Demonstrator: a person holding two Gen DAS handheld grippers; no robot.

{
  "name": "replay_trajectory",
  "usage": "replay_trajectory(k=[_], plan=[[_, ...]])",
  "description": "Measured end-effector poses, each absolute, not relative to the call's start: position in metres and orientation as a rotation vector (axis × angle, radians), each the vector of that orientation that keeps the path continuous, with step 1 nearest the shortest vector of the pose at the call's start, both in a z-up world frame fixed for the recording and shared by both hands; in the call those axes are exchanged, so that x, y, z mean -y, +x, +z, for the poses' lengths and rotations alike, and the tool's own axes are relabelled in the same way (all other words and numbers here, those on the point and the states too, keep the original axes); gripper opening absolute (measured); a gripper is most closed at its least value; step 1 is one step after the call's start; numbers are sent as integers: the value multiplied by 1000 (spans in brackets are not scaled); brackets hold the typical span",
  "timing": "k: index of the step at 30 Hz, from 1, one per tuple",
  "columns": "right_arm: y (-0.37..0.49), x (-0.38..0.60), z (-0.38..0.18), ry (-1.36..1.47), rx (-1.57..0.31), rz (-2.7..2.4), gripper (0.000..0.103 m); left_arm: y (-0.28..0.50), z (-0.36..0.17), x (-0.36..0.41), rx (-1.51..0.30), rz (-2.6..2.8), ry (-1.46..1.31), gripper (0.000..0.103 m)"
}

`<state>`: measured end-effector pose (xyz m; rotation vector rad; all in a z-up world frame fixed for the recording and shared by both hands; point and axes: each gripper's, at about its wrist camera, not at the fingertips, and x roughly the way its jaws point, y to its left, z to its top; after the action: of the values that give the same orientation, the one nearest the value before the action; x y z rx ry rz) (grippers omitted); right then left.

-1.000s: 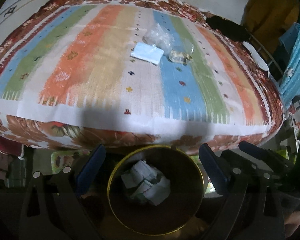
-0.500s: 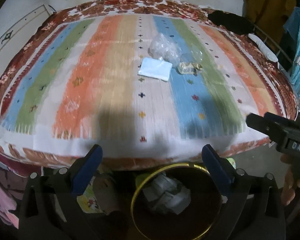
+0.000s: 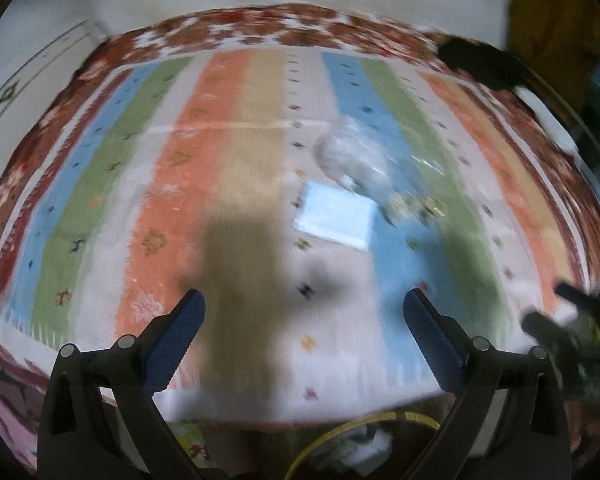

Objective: Collect trash
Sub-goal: 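Move both open grippers back toward the mask and wrapper on the rug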

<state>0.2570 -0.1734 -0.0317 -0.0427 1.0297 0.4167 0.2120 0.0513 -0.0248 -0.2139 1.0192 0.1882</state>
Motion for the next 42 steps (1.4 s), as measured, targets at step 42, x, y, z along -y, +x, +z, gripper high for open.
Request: replay_trajectory(k=[42], plan=[[402, 141, -107, 206, -1161, 315, 73, 339, -121, -66, -1142, 74, -233, 92]])
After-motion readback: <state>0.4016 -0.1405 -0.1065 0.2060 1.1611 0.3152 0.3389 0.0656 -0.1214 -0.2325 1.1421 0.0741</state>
